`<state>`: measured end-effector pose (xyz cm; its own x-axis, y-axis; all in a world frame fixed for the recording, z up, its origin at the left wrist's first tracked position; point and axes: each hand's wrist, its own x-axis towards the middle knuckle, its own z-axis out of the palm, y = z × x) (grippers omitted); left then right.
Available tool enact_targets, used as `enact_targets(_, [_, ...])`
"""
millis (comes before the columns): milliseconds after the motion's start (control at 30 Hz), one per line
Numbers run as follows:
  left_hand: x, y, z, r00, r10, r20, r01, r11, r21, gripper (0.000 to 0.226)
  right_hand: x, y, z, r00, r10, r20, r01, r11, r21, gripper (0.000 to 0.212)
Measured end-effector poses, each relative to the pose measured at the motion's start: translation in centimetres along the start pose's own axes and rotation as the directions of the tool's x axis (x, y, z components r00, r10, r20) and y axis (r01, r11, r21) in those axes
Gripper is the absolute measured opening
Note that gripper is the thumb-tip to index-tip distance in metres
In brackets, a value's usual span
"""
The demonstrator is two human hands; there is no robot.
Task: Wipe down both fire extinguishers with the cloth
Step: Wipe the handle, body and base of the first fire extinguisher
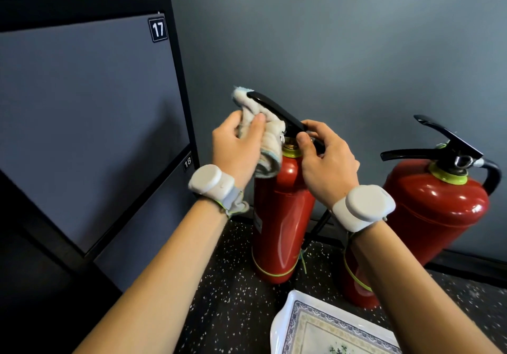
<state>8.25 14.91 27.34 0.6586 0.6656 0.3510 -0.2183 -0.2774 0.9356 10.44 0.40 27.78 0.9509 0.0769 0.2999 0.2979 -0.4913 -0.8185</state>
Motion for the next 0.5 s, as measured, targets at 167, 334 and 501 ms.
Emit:
enact_targets(167, [-0.8,-0.2,0.5,0.998,0.029,-0.056,-0.029,1.000,-0.003,0.013,-0.1,0.0,-0.2,1.000,-0.015,0.016,0.015,1.000,-0.004,0.024])
enact_targets(334, [0.0,-0.9,-0.8,0.951,0.047,-0.305,0.011,0.982,0.187,0.025,-0.1,0.2,-0.3,1.000,-0.009,0.012,0.009,1.000,0.002,0.026])
enact_targets(501, [-0.7,-2.0,-1.8,0.948,-0.136,-0.286,0.225,0.925,0.306,0.030,0.0,0.4,0.1,1.000,-0.007,0.004,0.007,1.000,-0.006,0.026])
